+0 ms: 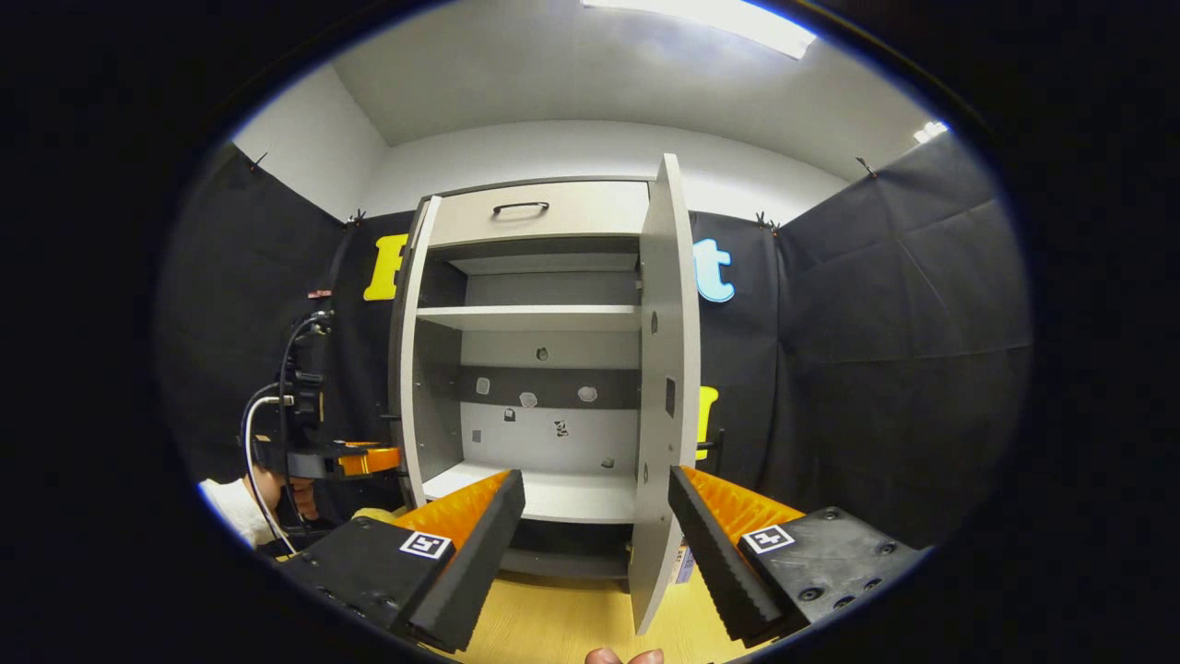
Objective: Open the right door of the double-door shoe cabinet with the right hand, and open the left door with the left hand.
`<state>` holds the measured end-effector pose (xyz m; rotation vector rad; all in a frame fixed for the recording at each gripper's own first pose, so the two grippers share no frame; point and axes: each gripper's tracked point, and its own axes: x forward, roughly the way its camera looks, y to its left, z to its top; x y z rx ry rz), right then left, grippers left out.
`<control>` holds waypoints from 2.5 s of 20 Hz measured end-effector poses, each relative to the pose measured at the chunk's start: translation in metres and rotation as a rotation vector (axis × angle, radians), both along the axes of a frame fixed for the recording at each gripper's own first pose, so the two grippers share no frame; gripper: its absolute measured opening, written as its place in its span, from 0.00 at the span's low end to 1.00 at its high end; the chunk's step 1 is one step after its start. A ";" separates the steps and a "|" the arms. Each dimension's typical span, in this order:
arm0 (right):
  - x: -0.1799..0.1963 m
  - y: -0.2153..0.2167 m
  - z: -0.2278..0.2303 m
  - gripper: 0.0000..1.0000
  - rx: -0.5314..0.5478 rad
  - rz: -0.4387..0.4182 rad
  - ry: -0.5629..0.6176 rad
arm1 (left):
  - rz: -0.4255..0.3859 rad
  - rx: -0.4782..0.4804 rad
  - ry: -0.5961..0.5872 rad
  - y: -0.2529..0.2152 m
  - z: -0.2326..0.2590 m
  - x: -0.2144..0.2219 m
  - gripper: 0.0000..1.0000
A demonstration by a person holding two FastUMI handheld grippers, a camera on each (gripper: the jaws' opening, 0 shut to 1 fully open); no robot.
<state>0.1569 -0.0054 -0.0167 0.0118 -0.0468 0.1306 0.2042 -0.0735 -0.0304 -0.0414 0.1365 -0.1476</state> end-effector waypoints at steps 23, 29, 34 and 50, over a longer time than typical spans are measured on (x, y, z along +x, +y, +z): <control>-0.009 0.020 -0.006 0.99 0.021 0.017 0.034 | 0.024 0.000 -0.024 0.047 0.001 -0.007 0.08; -0.008 0.018 -0.007 0.99 0.021 0.001 0.041 | 0.035 0.003 -0.009 0.053 -0.003 -0.009 0.16; -0.011 0.019 -0.008 0.99 0.019 0.011 0.051 | 0.078 0.008 -0.018 0.061 0.000 -0.010 0.29; -0.012 0.015 -0.008 0.99 0.025 -0.010 0.054 | 0.110 0.057 -0.127 0.060 0.021 -0.027 0.87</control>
